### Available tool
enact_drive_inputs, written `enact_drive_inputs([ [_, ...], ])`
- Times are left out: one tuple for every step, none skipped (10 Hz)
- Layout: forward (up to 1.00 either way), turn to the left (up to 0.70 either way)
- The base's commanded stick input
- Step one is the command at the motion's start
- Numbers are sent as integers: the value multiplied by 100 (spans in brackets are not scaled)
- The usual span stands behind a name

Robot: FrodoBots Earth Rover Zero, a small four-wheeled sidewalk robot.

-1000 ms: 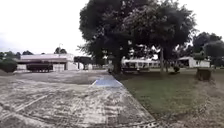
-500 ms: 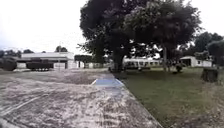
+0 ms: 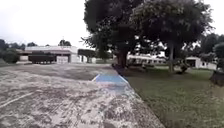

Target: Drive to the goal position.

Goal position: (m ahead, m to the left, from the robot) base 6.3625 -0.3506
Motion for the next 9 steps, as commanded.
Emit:
enact_drive_inputs([
  [50, 0],
  [50, 0],
  [50, 0],
  [50, 0],
  [50, 0],
  [50, 0],
  [50, 0],
  [50, 0],
  [50, 0],
])
